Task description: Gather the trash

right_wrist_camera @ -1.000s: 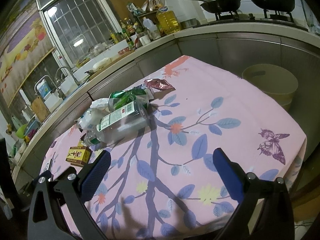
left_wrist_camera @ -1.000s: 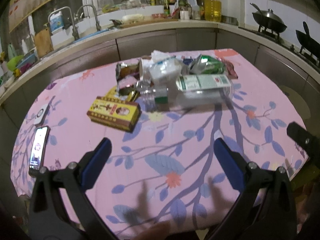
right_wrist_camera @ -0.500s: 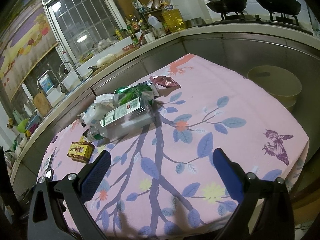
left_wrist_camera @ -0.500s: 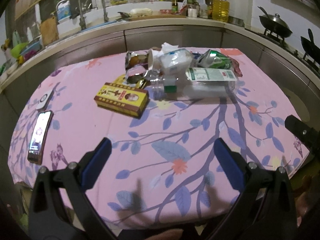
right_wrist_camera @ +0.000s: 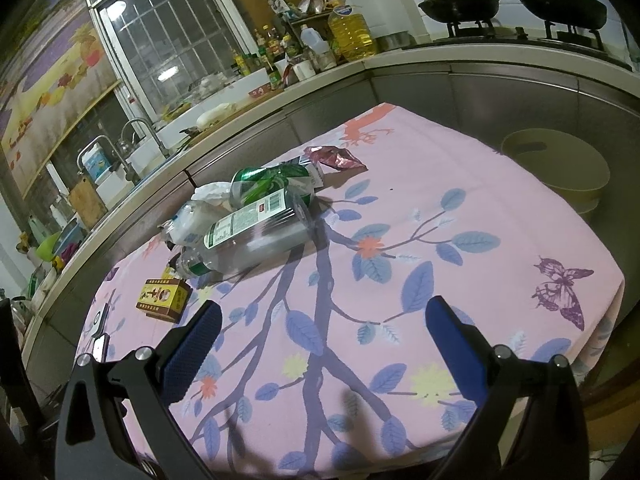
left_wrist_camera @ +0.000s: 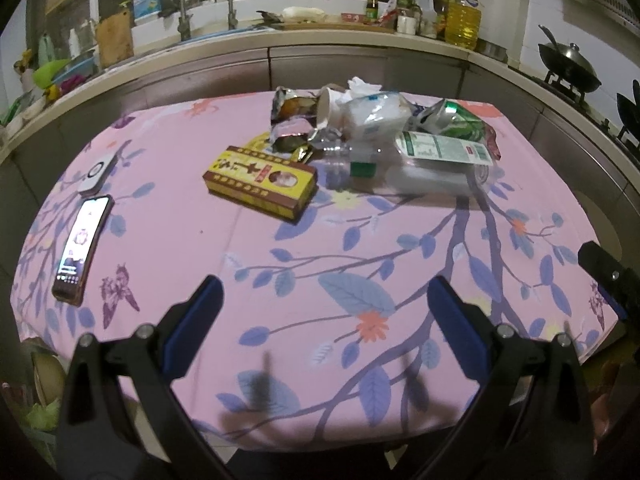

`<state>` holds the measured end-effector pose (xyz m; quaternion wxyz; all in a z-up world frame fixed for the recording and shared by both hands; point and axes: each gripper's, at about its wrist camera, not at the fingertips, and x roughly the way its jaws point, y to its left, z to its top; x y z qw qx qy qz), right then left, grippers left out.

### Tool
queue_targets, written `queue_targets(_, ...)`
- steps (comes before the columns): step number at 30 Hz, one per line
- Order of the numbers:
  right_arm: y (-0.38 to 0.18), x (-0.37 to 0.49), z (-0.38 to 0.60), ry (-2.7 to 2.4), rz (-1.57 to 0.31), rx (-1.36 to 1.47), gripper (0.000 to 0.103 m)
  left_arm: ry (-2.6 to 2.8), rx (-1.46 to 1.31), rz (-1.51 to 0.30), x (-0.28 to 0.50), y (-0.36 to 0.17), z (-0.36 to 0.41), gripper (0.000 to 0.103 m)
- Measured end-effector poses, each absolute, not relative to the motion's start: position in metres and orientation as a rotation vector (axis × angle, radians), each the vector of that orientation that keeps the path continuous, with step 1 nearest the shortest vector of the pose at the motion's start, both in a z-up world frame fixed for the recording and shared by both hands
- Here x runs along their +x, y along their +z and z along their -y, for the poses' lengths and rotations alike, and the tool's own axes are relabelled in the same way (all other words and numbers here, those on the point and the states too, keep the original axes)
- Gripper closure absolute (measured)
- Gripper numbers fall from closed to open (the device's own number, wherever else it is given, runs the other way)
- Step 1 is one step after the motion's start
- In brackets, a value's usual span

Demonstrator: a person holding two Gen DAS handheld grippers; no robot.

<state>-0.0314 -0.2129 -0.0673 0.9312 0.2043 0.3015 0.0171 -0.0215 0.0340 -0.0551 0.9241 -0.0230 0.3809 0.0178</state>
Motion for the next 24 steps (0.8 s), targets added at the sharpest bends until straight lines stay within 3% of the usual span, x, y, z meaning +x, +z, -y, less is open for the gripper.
queue_targets(24,-0.0723,-0.0228,0.2044,0.081,-0.652,0.402,0.005,0.078,-0.006,-0.763,-0.0183,-0.0517,-0.0333,0.005)
